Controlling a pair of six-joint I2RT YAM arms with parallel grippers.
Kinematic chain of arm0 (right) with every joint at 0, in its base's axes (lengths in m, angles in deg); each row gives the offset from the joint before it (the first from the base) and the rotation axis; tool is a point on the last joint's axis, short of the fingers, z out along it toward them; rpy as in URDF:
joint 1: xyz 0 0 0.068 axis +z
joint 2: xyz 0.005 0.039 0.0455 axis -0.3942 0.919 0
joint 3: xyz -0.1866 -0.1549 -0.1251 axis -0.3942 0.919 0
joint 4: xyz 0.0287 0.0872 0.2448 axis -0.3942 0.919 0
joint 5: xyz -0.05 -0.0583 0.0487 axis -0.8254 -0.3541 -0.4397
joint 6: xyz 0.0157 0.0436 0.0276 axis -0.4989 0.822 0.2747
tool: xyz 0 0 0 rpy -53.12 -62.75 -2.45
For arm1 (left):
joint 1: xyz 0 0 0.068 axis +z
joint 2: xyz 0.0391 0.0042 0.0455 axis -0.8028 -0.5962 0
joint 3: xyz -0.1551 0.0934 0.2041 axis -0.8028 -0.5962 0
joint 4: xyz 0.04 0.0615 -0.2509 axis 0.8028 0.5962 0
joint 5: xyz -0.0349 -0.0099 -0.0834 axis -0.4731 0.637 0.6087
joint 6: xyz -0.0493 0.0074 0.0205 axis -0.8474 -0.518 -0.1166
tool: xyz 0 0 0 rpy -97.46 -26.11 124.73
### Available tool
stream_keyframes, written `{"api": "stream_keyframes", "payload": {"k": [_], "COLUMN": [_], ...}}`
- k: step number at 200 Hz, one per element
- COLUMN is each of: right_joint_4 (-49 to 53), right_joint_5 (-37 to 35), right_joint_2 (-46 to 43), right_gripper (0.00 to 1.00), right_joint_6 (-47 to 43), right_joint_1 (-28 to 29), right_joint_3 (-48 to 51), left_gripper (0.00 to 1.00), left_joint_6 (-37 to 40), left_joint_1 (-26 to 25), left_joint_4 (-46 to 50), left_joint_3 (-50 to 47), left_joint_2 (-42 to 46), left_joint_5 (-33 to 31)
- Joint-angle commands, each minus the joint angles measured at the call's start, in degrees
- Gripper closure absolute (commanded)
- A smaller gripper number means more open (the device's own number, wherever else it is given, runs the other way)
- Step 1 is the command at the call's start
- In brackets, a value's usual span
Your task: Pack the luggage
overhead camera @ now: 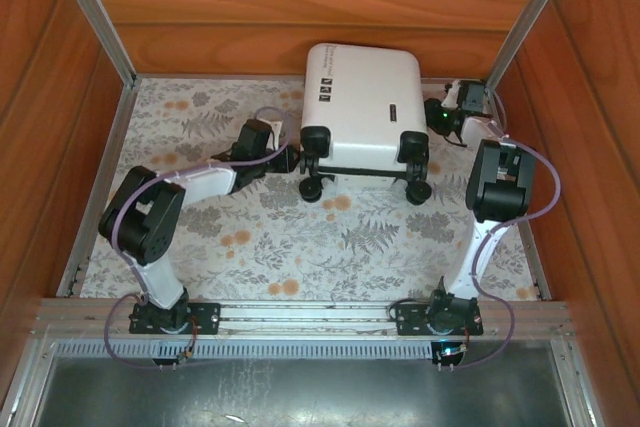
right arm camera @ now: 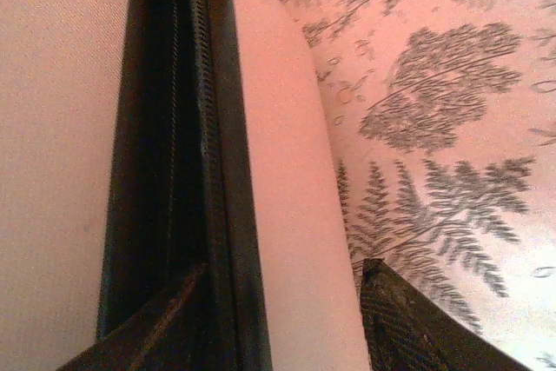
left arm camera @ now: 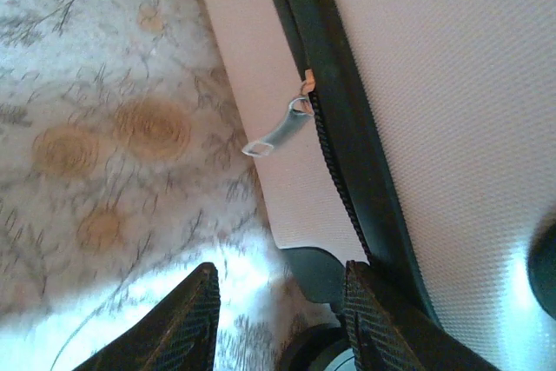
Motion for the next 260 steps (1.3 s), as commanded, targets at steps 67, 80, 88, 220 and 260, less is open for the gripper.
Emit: {"api": "stream_keyframes", "payload": {"k": [67, 80, 88, 220, 260], "right_joint_4": [21.9, 23.4, 23.9, 42.7, 50.1], "right_joint_5": [-5.2, -5.6, -5.5, -38.0, -45.7], "right_joint_2": [-18.1, -22.9, -26.7, -42.1, -28.4], "right_gripper": [0.45, 0.44, 0.43, 0.28, 0.24], "right_joint_6": [-9.3, -9.5, -9.4, 9.4, 12.5], "right_joint_1": [6.6, 6.6, 6.7, 52.8, 61.0], "right_joint_3": [1.5, 3.4, 5.0, 7.2, -3.7], "left_gripper": [0.19, 0.15, 0.13, 0.17, 0.18], "left_joint_6": [9.3, 7.1, 6.3, 4.8, 5.2], "left_joint_1": [-1.3, 3.5, 5.7, 7.4, 7.9], "left_joint_4": [-0.7, 3.3, 5.3, 5.0, 4.5], "left_joint_3": [-19.5, -21.0, -21.9, -23.9, -21.2], "left_joint_2": [32.6, 36.0, 37.5, 28.9, 24.4], "left_joint_5": [-14.9, -10.1, -7.8, 0.3, 1.5]}}
